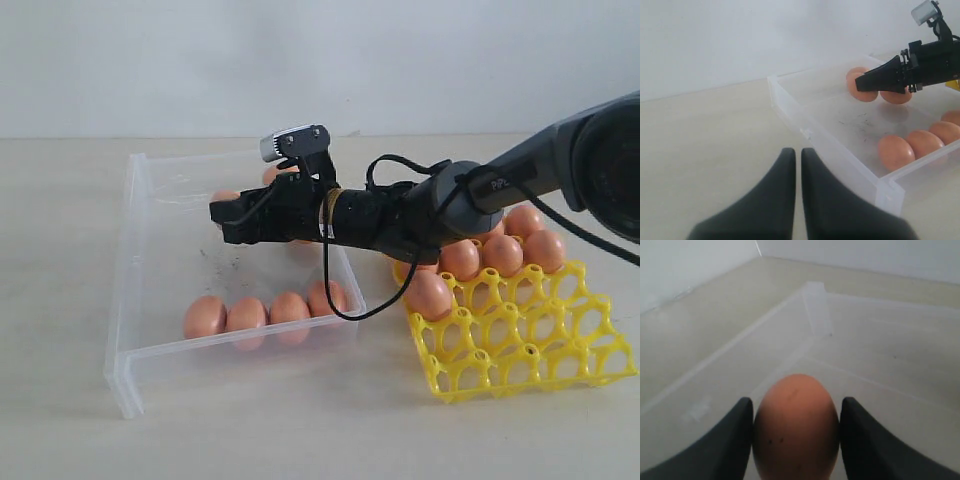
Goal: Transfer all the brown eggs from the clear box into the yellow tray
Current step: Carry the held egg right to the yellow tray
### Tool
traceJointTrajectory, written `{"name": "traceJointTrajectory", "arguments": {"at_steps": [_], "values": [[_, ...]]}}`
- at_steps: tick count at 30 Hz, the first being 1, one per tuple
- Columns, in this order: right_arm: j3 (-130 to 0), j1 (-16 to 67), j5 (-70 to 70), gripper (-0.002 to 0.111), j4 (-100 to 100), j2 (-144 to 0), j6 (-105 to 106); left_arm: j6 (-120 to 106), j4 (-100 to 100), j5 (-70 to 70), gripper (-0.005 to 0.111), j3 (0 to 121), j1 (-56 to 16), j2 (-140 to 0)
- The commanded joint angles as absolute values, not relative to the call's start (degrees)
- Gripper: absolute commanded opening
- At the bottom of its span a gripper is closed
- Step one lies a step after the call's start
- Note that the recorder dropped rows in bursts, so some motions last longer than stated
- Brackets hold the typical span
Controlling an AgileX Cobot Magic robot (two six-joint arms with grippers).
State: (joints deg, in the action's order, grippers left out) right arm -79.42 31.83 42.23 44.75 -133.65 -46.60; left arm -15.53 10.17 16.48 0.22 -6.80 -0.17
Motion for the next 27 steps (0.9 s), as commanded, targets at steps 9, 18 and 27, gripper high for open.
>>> {"name": "traceJointTrajectory", "arguments": {"at_steps": [9,18,27], "values": [[-73.5,31.8,66.5,0.0,41.0,-131.7,-36.9,-15.5,10.1,16.3,0.004,0.0,-7.1,0.0],[-44.5,25.4,70.0,0.0,32.7,-119.9,-17.9,-15.5,10.1,16.3,0.004,0.0,-7.1,0.0],[-19.4,15.8,70.0,0.0,21.8,-107.4,-15.6,-15.5,10.1,16.3,0.004,0.0,-7.1,0.0]]}}
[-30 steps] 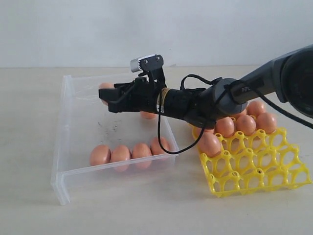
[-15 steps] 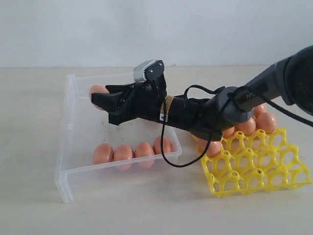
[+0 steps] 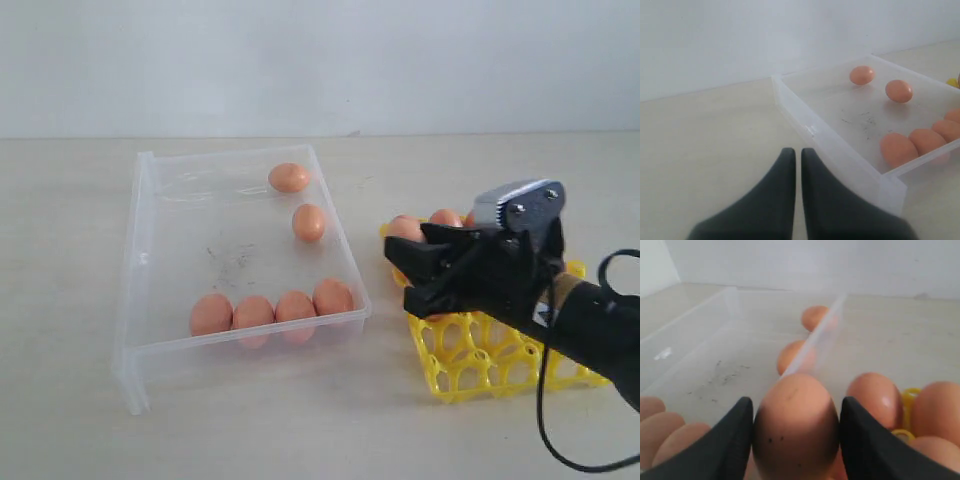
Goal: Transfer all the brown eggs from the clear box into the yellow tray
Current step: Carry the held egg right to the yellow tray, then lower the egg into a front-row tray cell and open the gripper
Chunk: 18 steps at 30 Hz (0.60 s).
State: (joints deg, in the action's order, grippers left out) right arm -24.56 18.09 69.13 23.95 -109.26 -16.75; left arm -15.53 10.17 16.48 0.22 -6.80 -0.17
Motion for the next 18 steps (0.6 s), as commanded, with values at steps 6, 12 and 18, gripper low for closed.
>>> {"name": "traceJointTrajectory", "arguments": {"at_steps": [6,12,18], "values": [[-16.1,15.2,70.0,0.0,23.0,-105.8,-11.9,-15.5,10.1,16.3,0.004,0.0,-7.1,0.0],[-13.4,15.2,70.0,0.0,17.8,-104.7,-10.5,-15.5,10.1,16.3,0.004,0.0,-7.1,0.0],[-13.4,15.2,69.8,0.0,17.7,-104.7,-9.6,-15.5,10.1,16.3,0.004,0.0,-7.1,0.0]]}}
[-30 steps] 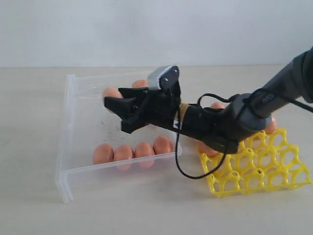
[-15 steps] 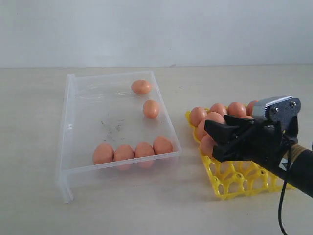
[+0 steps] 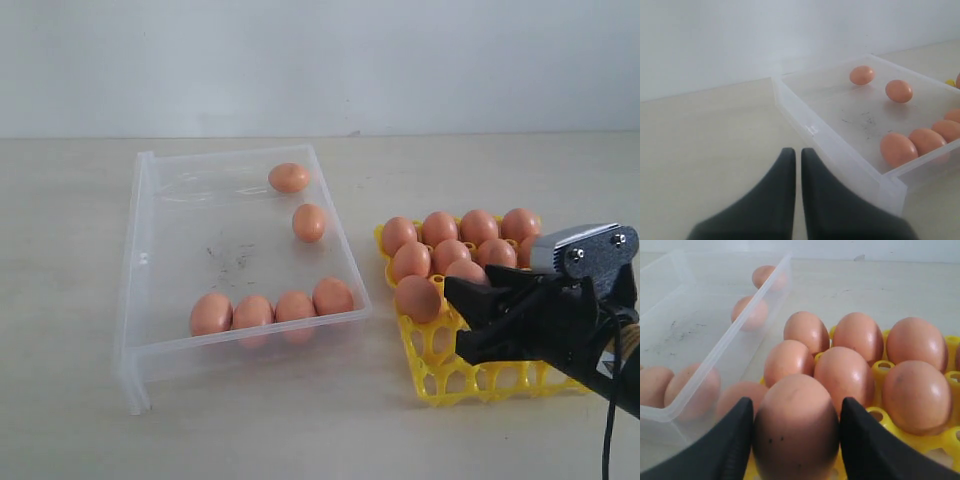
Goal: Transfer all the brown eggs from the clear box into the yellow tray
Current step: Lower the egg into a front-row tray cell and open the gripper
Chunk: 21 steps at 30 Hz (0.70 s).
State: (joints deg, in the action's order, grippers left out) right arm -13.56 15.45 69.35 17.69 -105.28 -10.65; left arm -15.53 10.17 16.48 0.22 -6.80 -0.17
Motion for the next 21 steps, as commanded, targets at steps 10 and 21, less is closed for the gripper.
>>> {"name": "traceJointTrajectory", "arguments": {"at_steps": [10,21], "values": [[-13.4,15.2,65.2,0.012,15.9,-104.7,-10.5,-15.5,10.1,16.3,0.004,0.0,-7.1,0.0],[-17.0,15.2,61.3,0.046,16.0,-104.7,-10.5,-15.5,10.1,16.3,0.004,0.0,-7.1,0.0]]}}
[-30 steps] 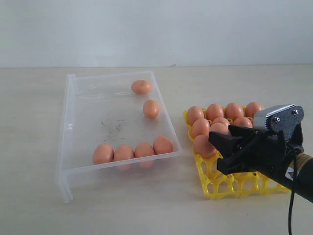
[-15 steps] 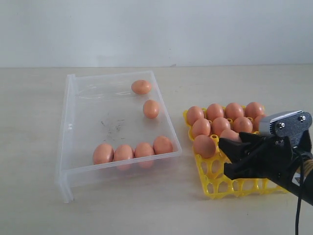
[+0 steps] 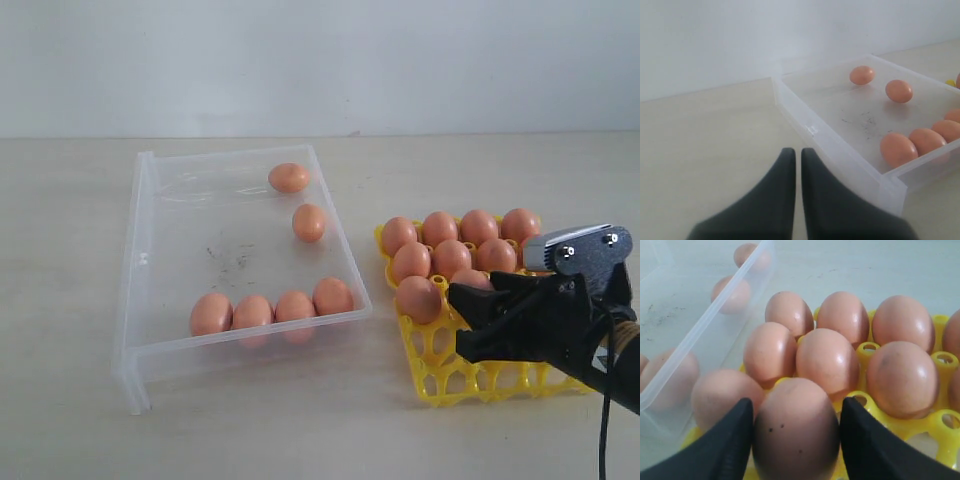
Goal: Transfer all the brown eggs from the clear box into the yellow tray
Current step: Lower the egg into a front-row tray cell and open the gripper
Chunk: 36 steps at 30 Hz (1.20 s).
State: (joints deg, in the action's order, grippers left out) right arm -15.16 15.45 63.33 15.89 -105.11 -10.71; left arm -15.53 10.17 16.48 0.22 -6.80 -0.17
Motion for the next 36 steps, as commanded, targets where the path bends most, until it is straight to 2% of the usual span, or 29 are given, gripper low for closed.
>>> {"name": "traceJointTrajectory", "arguments": {"at_steps": [1,8,13,17,19,23,32,36], "values": [[-17.3,15.2,61.0,0.046,16.1,-104.7,-10.5,-15.5,10.1,16.3,0.004,0.0,-7.1,0.0],[-17.3,15.2,61.3,0.047,16.1,-104.6,-10.4,-15.5,10.1,16.3,0.004,0.0,-7.1,0.0],[-17.3,15.2,61.9,0.055,16.9,-99.4,-10.4,-15.5,10.1,16.3,0.004,0.0,-7.1,0.0],[-17.3,15.4,52.1,0.054,19.1,-91.9,-12.5,-15.5,10.1,16.3,0.004,0.0,-7.1,0.0],[-17.3,16.1,43.4,0.046,19.8,-89.1,-14.9,-15.5,10.1,16.3,0.004,0.0,-7.1,0.0],[-17.3,16.7,31.8,0.001,20.2,-87.0,-14.9,-15.5,10.1,16.3,0.004,0.0,-7.1,0.0],[-17.3,16.7,30.5,0.0,20.5,-87.5,-17.9,-15.5,10.1,16.3,0.004,0.0,-7.1,0.0],[-17.3,16.7,34.7,0.0,23.7,-87.5,-18.3,-15.5,10.1,16.3,0.004,0.0,-7.1,0.0]]}}
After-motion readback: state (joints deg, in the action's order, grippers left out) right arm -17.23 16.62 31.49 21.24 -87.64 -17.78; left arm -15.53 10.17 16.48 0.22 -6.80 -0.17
